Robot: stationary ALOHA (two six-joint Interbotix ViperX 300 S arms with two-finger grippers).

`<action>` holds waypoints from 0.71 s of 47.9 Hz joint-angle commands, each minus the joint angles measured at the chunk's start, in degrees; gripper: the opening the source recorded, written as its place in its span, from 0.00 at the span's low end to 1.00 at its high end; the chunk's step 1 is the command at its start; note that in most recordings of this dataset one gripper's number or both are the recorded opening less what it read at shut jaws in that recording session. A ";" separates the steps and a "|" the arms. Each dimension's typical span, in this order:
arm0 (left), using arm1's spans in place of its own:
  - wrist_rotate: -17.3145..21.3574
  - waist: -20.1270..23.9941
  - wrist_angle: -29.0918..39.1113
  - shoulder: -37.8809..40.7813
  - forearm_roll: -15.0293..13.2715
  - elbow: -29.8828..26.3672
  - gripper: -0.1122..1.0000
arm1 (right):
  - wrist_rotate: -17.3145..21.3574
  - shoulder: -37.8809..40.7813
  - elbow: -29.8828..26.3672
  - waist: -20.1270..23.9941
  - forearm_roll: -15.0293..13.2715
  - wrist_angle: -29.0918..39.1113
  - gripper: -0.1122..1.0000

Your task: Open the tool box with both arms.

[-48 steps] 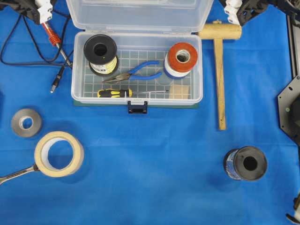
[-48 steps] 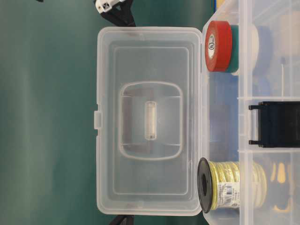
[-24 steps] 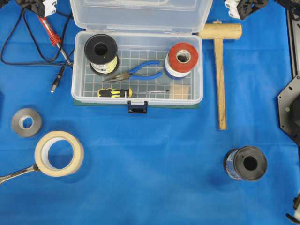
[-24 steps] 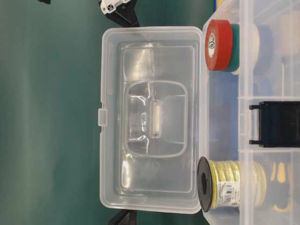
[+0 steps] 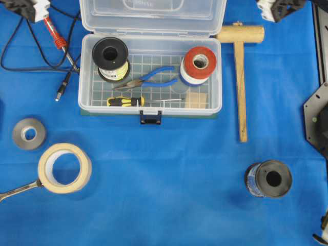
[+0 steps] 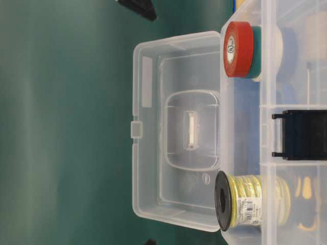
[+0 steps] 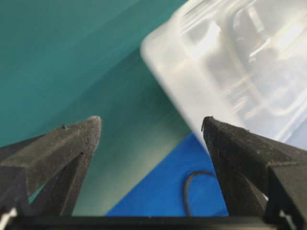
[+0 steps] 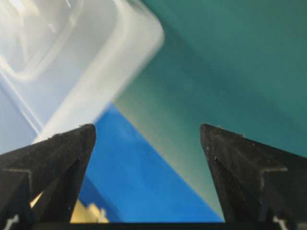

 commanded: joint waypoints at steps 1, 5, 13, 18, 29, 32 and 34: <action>0.00 1.58 0.18 -3.34 0.18 0.97 0.92 | 0.00 -3.08 0.35 -0.44 -0.26 0.97 0.88; 0.18 2.20 0.35 -6.15 0.18 2.37 0.92 | 0.00 -5.45 1.41 -0.53 -0.26 1.67 0.88; -0.09 2.20 0.44 -9.58 0.18 3.87 0.92 | 0.35 -7.29 2.02 -0.53 -0.26 1.58 0.88; -1.41 1.85 1.05 -10.55 0.18 4.31 0.92 | 0.79 -7.03 2.02 -0.18 0.00 1.67 0.88; -2.64 -5.80 7.03 -15.03 0.18 5.71 0.92 | 1.14 -8.53 2.81 9.05 0.79 3.16 0.88; -2.64 -9.14 9.23 -16.79 0.18 6.15 0.92 | 1.14 -9.14 3.08 12.83 0.97 3.87 0.88; -2.64 -11.51 10.72 -18.02 0.09 6.42 0.92 | 1.14 -9.49 3.25 15.47 1.05 4.39 0.88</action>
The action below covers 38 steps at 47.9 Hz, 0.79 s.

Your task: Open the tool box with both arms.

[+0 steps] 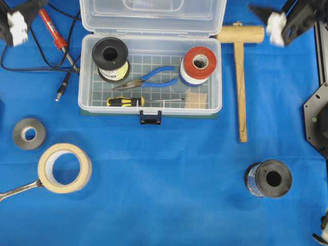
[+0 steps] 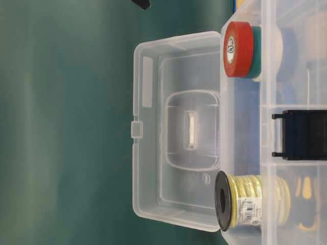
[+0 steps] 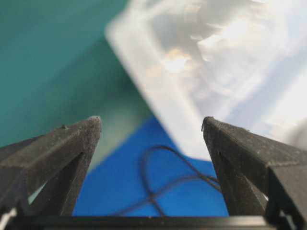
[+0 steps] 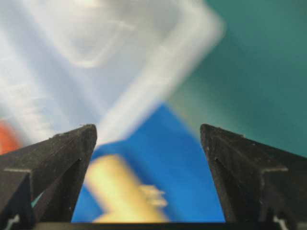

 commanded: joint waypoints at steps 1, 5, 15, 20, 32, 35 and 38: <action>-0.18 -4.83 2.55 -2.37 0.09 -0.09 0.92 | 0.18 -1.14 -0.26 5.27 0.44 0.70 0.88; -0.26 -10.72 5.98 -5.27 0.09 0.18 0.92 | 0.18 -1.76 0.09 10.63 0.44 1.58 0.88; -0.18 -23.20 10.63 -9.05 0.00 0.53 0.92 | 0.18 -1.67 0.18 22.94 0.44 2.46 0.88; -0.09 -28.56 10.99 -8.96 0.09 0.79 0.92 | 0.18 -1.14 0.18 26.81 0.53 3.16 0.88; 0.00 -32.87 10.72 -7.38 0.09 0.88 0.92 | 0.00 0.09 0.00 29.62 0.18 3.43 0.88; -0.09 -32.87 11.07 -8.00 0.00 0.88 0.92 | -0.18 -0.26 0.18 29.62 0.00 3.69 0.88; -0.18 -32.87 11.69 -9.05 0.09 0.97 0.92 | -0.18 -1.32 0.44 29.62 0.00 4.39 0.88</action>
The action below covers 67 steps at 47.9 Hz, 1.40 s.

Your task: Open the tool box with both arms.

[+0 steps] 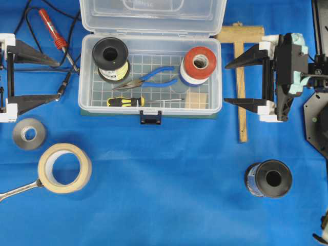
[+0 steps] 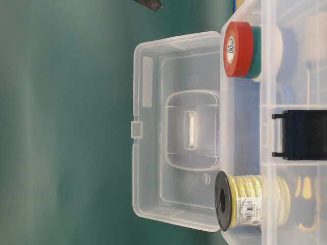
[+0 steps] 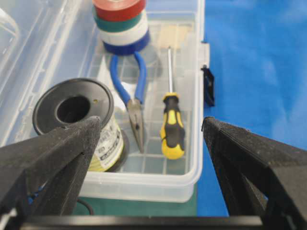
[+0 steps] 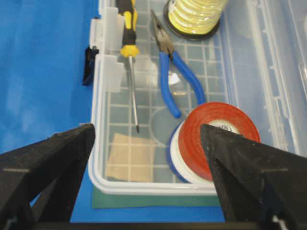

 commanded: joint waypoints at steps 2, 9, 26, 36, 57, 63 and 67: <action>-0.18 -0.18 1.05 -1.58 0.00 -0.44 0.92 | -0.09 -2.29 -0.09 0.18 -0.09 1.32 0.88; -0.79 -0.18 4.66 -5.10 -0.26 0.62 0.92 | 0.00 -7.73 1.67 0.18 -0.09 4.39 0.88; -3.43 -2.37 7.29 -9.58 -0.26 4.13 0.91 | 0.79 -19.25 9.23 0.18 0.70 6.59 0.87; -5.62 -2.64 7.03 -9.67 -0.26 6.15 0.91 | 4.48 -20.13 12.66 0.18 0.88 6.33 0.88; -5.71 -2.72 4.13 -9.67 -0.26 8.09 0.91 | 7.29 -18.54 14.41 0.18 0.88 4.83 0.87; -5.71 -2.72 4.13 -9.67 -0.26 8.09 0.91 | 7.29 -18.54 14.41 0.18 0.88 4.83 0.87; -5.71 -2.72 4.13 -9.67 -0.26 8.00 0.91 | 7.29 -18.54 14.41 0.18 0.88 4.83 0.87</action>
